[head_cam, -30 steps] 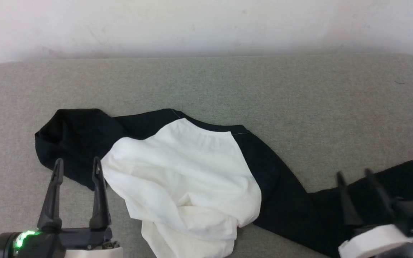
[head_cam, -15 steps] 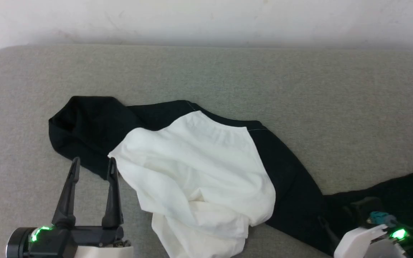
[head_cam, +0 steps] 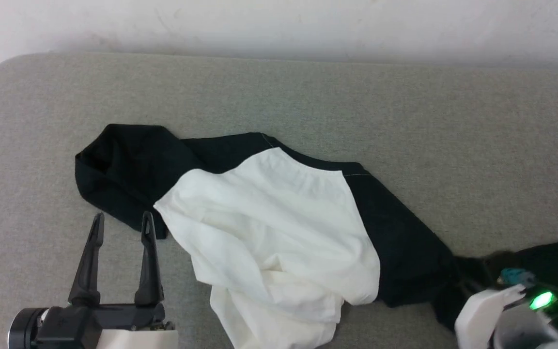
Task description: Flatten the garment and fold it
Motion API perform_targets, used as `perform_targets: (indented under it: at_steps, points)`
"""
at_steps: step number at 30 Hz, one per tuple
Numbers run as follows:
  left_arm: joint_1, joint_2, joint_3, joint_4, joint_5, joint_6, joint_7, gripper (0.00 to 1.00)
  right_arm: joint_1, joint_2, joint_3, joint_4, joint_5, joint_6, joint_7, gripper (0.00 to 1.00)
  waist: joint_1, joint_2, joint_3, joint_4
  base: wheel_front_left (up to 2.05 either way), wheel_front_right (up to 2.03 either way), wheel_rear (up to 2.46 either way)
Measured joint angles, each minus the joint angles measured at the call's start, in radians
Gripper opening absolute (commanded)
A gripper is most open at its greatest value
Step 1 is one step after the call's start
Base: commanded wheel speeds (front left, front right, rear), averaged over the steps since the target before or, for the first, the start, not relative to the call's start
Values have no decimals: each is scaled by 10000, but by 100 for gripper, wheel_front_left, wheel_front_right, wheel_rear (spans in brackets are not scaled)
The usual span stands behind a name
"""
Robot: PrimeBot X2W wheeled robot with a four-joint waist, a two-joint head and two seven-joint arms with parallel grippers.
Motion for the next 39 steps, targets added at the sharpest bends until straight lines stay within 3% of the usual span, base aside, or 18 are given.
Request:
perform_targets:
  at_steps: [2,10,15,18,23,29,30,31,32,39]
  points:
    - [-7,-38,19,-8,-2,-35,0,100,-229,-435,-105,-353,-105,-2,94,0,0,0,4,-96,0,0,0]
    - [-446,-257,-52,-12,-36,-171,0,100,-2615,-3515,2,-1406,73,0,1348,0,1,0,406,-339,0,0,0]
    - [-761,-320,-105,-2,-82,-265,0,100,-4017,-5298,314,-1225,435,0,1879,0,1,0,899,-330,0,0,0]
    - [-980,-341,-171,44,-98,-353,0,100,-4572,-6031,221,-809,522,0,2061,0,1,1,1240,-267,0,0,0]
    - [-1237,-391,-215,117,-107,-428,0,100,-4930,-6658,10,-224,510,2,1994,0,1,0,1798,-141,0,0,0]
    - [-1527,-412,-251,251,-105,-520,0,100,-4984,-6353,-50,495,476,0,1511,0,1,0,2267,-70,0,0,0]
    - [-1559,-416,-253,274,-104,-522,0,100,-5004,-6205,-59,585,476,0,1429,25,1,0,2304,-75,0,0,0]
    - [-1591,-418,-245,305,-104,-529,0,100,-5033,-6032,-71,642,464,2,1340,82,2,0,2317,-94,0,0,0]
    - [-1625,-418,-242,328,-100,-531,0,100,-5067,-5850,-90,681,428,2,1198,100,1,0,2313,-115,0,0,0]
    - [-1625,-424,-130,481,-61,-617,0,100,-5048,-4922,-539,734,389,0,435,100,-1,0,1828,-300,0,0,0]
